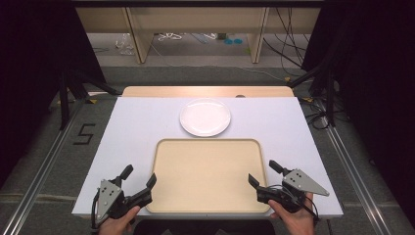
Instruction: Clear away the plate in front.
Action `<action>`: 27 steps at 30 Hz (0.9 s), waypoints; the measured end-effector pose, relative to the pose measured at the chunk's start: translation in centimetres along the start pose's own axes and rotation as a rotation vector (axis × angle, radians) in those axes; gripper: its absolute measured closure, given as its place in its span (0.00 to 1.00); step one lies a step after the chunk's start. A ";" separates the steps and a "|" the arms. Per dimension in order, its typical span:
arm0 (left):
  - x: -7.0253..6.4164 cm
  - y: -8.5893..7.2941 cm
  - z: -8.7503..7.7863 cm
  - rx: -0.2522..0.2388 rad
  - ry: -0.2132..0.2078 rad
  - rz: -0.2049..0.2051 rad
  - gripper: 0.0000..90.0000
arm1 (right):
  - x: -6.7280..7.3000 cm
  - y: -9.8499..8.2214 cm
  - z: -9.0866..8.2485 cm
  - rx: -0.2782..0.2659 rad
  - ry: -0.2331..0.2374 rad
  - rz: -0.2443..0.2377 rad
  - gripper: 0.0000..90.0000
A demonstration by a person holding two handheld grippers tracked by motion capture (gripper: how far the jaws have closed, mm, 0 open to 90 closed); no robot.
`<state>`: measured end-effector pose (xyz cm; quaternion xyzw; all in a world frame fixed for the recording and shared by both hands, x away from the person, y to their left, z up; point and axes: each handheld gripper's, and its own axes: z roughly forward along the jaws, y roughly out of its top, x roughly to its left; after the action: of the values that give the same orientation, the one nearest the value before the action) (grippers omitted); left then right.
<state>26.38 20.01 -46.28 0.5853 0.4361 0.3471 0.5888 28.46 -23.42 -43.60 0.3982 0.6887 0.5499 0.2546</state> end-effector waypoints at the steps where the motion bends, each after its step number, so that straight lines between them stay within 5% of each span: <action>1: 0.0 0.0 0.0 0.000 0.000 0.000 0.19 | 0.0 0.0 0.0 0.000 0.000 0.000 0.18; 27: -1.3 -0.3 2.0 0.061 -0.040 0.010 0.19 | -0.1 0.0 0.0 -0.017 0.001 -0.011 0.19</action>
<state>27.68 18.01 -46.53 0.6121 0.4317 0.3247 0.5776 28.50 -23.49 -43.60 0.3920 0.6863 0.5544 0.2606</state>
